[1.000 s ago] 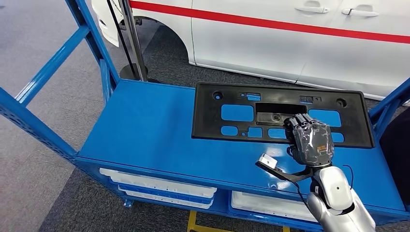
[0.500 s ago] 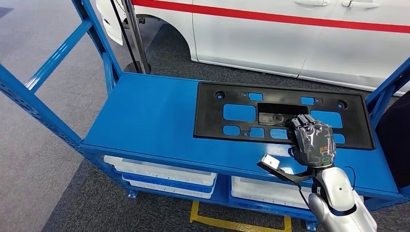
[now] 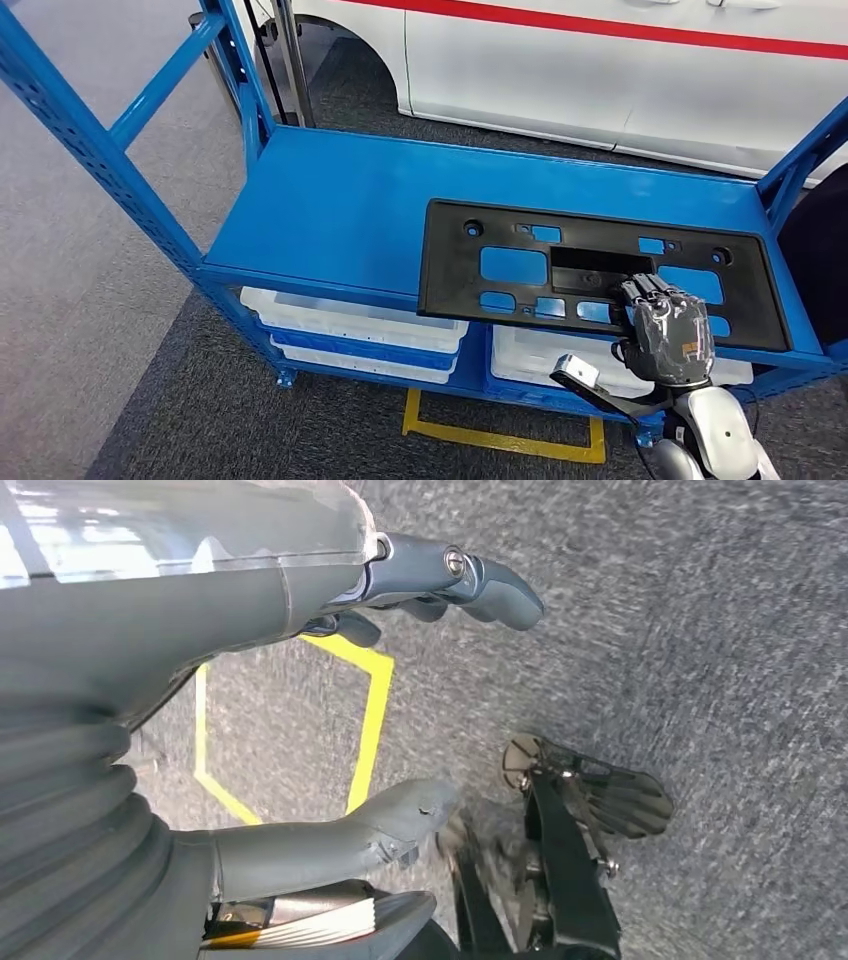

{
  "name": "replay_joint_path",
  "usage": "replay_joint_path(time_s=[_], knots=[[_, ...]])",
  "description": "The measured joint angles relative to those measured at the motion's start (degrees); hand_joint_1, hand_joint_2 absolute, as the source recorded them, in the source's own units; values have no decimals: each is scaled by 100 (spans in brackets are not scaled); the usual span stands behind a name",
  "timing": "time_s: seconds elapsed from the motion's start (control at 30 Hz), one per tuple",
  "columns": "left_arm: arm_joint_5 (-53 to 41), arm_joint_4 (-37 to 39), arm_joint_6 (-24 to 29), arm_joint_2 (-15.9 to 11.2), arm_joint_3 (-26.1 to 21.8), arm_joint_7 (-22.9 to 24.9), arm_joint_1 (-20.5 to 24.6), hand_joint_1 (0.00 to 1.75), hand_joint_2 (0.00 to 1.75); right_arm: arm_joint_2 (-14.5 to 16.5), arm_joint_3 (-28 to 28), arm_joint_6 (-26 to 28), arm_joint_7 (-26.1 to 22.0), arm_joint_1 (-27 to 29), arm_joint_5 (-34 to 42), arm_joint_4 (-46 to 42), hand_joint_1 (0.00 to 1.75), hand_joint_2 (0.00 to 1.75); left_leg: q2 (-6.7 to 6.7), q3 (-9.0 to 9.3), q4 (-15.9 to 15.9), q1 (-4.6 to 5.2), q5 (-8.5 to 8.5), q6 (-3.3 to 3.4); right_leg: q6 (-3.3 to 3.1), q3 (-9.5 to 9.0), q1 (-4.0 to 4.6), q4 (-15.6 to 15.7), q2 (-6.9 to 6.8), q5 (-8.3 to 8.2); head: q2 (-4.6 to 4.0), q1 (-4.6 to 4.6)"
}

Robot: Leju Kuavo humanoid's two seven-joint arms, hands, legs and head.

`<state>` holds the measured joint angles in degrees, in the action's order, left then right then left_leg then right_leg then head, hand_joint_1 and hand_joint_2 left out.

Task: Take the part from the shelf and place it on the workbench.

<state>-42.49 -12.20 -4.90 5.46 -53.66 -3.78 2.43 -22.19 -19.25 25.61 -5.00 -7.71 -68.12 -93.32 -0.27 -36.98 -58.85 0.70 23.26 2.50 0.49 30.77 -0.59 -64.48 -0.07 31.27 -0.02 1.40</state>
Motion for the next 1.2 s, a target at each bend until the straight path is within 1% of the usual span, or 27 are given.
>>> replay_joint_path(time_s=[0.07,0.1,0.17,0.2,0.23,0.3,0.33,0.37,0.4,0.43,0.47,0.53,0.57,0.6,0.67,0.7,0.73,0.8,0.83,0.87,0.9,0.93,0.97,1.0,1.07,1.13,1.2], knots=[[32,0,-52,-37,-59,35,9,0,175,124,-61,-79,35,-181,-93,41,175,175,23,-44,11,2,-104,-49,-90,-377,68,574,7,21,0,3],[37,0,-66,-58,-87,57,11,0,175,188,-115,-101,63,-283,-125,77,175,175,29,-54,23,-4,-159,-83,-111,-414,91,678,6,29,0,3],[39,0,-82,-113,-139,95,10,0,175,306,-238,-126,112,-445,-159,160,175,175,18,-79,33,-17,-214,-154,-163,-342,83,730,-19,-94,0,-1],[39,0,-87,-136,-154,106,7,0,175,355,-290,-134,124,-498,-163,195,175,175,8,-124,-40,-18,-107,-189,-205,-291,63,759,-42,-166,0,3],[37,0,-90,-155,-162,114,1,0,175,398,-337,-137,132,-528,-167,220,175,175,-2,-189,-210,-22,113,-224,-242,-225,40,782,-66,-249,0,5],[34,0,-94,-173,-171,122,-5,0,175,454,-410,-139,144,-557,-169,262,175,175,-3,-362,-852,-65,714,-290,-278,-47,27,774,-93,-396,1,10],[33,0,-95,-178,-174,124,-7,0,175,470,-439,-139,150,-561,-169,280,175,175,-2,-424,-1203,-88,915,-321,-272,49,26,757,-102,-461,1,11],[33,0,-95,-187,-179,124,-7,0,175,480,-461,-138,156,-562,-169,301,175,175,-1,-432,-1467,-112,969,-352,-262,155,21,733,-112,-524,2,11],[33,0,-95,-198,-185,124,-7,0,175,490,-482,-138,160,-563,-169,320,175,175,0,-358,-1570,-135,890,-382,-244,266,12,700,-121,-583,1,11],[33,0,-95,-209,-193,125,-7,0,175,500,-500,-137,166,-566,-169,337,175,175,2,-191,-1473,-156,730,-407,-222,374,-1,657,-128,-634,1,11],[34,0,-94,-220,-205,125,-5,0,175,511,-520,-137,172,-576,-169,354,175,175,3,75,-1197,-179,580,-429,-192,484,-16,603,-131,-679,1,11],[36,0,-95,-235,-230,125,10,0,175,543,-553,-138,188,-611,-168,375,175,175,-7,651,-418,-189,590,-427,-119,651,-25,485,-130,-747,1,13],[38,0,-97,-242,-243,122,16,0,175,556,-571,-142,197,-635,-168,385,175,175,-14,821,-136,-179,669,-399,-79,697,-24,447,-128,-784,1,11],[38,0,-103,-248,-255,115,20,0,175,566,-588,-148,212,-656,-166,393,175,175,-20,888,10,-157,739,-358,-39,721,-21,435,-127,-827,1,10],[37,1,-119,-257,-273,84,16,0,175,574,-626,-161,240,-678,-160,405,175,175,-5,828,58,-147,672,-244,42,739,-35,450,-114,-900,1,7],[32,1,-128,-259,-278,63,18,0,175,575,-644,-164,252,-678,-156,409,175,175,9,787,72,-151,605,-185,73,770,-45,409,-96,-822,2,5],[23,2,-135,-260,-281,39,21,0,175,575,-661,-165,258,-673,-152,412,175,175,24,730,92,-161,529,-129,95,821,-54,286,-75,-639,1,4],[5,2,-151,-260,-285,0,27,0,175,573,-682,-169,271,-664,-149,416,175,175,39,574,99,-154,382,-57,122,965,-62,-272,-41,-40,1,2],[-1,2,-158,-260,-288,-14,25,0,175,573,-688,-177,275,-659,-148,417,175,175,41,480,91,-143,312,-43,132,1020,-62,-618,-35,187,1,2],[-2,2,-163,-260,-292,-21,24,0,175,573,-694,-188,280,-654,-148,419,175,175,42,379,80,-130,243,-39,139,1033,-63,-904,-31,284,1,2],[-2,2,-168,-260,-297,-23,23,0,175,573,-699,-200,281,-651,-149,422,175,175,43,278,66,-118,179,-41,136,978,-63,-1042,-29,232,1,2],[-2,2,-171,-260,-302,-25,22,0,175,573,-702,-210,281,-650,-149,425,175,175,43,178,49,-107,117,-46,120,833,-61,-999,-27,84,1,2],[-3,2,-172,-260,-304,-25,23,0,175,573,-704,-216,281,-654,-151,426,175,175,42,90,35,-95,58,-53,89,592,-51,-765,-23,-78,1,2],[-3,2,-173,-257,-305,-24,24,0,175,573,-705,-220,281,-664,-153,424,175,175,40,22,23,-85,2,-65,40,281,-33,-388,-21,-142,1,3],[-3,2,-175,-247,-307,-23,24,0,175,574,-705,-224,280,-691,-160,415,175,175,39,-51,22,-71,-107,-110,-42,-262,12,401,-22,-48,1,5],[-3,2,-177,-241,-310,-23,21,0,175,574,-707,-227,279,-715,-163,407,175,175,40,-69,55,-89,-215,-175,-81,-421,55,724,-24,33,1,5],[-4,2,-177,-242,-313,-22,20,0,175,573,-708,-228,279,-727,-163,405,175,175,42,-74,83,-110,-272,-211,-97,-394,78,719,-22,2,2,4]])
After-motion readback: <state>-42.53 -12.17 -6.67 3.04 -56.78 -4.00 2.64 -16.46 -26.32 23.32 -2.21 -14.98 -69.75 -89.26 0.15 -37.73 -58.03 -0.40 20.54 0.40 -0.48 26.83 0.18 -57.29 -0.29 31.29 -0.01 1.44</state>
